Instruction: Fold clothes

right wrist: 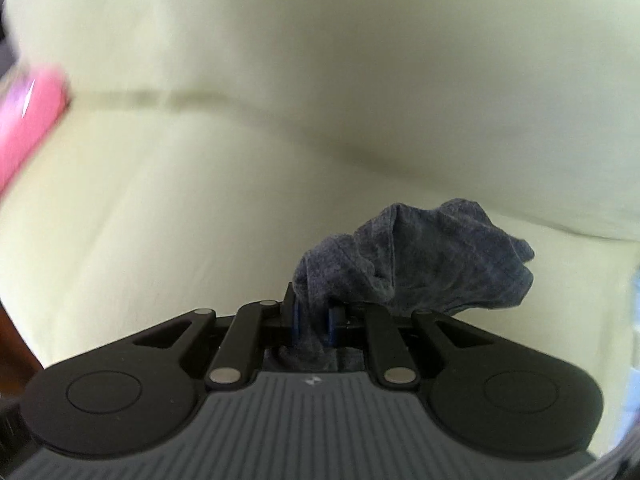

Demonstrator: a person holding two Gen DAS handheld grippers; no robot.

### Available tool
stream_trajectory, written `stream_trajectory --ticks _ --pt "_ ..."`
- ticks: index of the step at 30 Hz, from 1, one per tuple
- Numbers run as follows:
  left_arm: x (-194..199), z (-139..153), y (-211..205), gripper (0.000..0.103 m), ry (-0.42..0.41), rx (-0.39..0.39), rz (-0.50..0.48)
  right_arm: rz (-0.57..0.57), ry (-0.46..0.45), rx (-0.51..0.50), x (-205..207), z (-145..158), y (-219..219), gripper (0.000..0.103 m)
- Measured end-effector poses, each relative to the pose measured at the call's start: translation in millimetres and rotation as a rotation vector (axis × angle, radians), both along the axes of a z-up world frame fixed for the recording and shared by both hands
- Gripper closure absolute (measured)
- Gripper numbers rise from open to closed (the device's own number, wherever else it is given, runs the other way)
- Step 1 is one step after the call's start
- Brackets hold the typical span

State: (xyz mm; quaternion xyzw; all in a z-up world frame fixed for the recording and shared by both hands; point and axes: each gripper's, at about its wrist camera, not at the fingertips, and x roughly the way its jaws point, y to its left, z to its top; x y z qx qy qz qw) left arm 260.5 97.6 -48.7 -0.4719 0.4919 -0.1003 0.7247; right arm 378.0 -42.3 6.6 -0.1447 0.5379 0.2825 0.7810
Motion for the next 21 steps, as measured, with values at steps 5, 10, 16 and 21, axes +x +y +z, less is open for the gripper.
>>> stream_trajectory --ticks 5,10,16,21 --pt "-27.4 -7.9 69.9 0.067 0.047 0.201 -0.101 0.072 0.047 0.089 -63.3 -56.6 63.1 0.047" --pt "-31.7 19.7 102.5 0.067 0.052 0.415 -0.198 0.007 0.093 0.293 -79.4 -39.6 58.0 0.047" --pt "15.4 42.5 84.1 0.06 0.021 0.566 -0.424 -0.407 0.147 0.381 -93.1 -19.7 -18.0 0.046" --pt "73.8 33.8 77.7 0.059 -0.005 0.485 -0.442 -0.804 0.246 0.447 -127.4 -43.5 -81.8 0.043"
